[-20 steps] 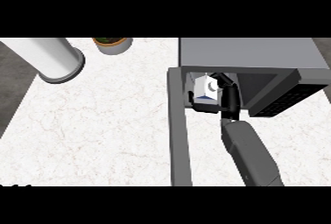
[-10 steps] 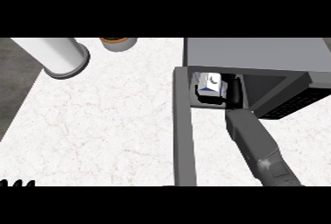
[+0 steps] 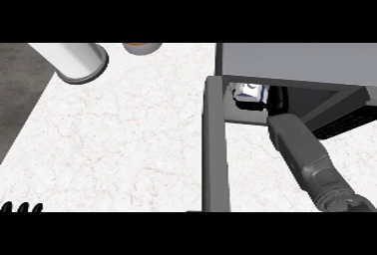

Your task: Pick up the milk, place it into the microwave and close the microwave

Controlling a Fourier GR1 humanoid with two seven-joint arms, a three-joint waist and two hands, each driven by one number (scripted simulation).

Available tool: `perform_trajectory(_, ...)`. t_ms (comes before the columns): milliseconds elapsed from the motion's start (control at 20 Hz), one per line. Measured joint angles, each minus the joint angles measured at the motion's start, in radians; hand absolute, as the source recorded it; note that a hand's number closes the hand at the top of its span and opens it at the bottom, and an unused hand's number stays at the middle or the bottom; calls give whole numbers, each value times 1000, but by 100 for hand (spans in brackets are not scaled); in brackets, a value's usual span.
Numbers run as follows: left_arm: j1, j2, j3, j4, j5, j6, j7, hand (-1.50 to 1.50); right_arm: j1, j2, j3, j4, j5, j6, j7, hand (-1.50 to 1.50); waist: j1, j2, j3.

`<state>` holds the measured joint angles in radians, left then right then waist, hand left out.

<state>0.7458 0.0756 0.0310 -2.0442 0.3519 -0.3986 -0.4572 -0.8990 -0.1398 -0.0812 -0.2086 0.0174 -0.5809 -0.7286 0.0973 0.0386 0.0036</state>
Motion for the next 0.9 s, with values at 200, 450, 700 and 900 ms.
perform_trajectory(200,-9,-1,-11,6,-3,-8,2,-150,-31,-29,-2,27,16,-39,-18,150,14,8,1)
perform_trajectory(450,-23,2,-1,17,4,-10,0,-150,-56,-38,-42,23,-10,-45,-52,150,24,13,2)
perform_trajectory(700,-31,8,9,27,5,-14,-1,-150,-78,-54,-64,23,-13,-87,-82,150,37,19,2)
perform_trajectory(900,-42,15,10,41,5,-23,-1,-150,-96,-64,-72,33,0,-177,-79,150,46,24,1)
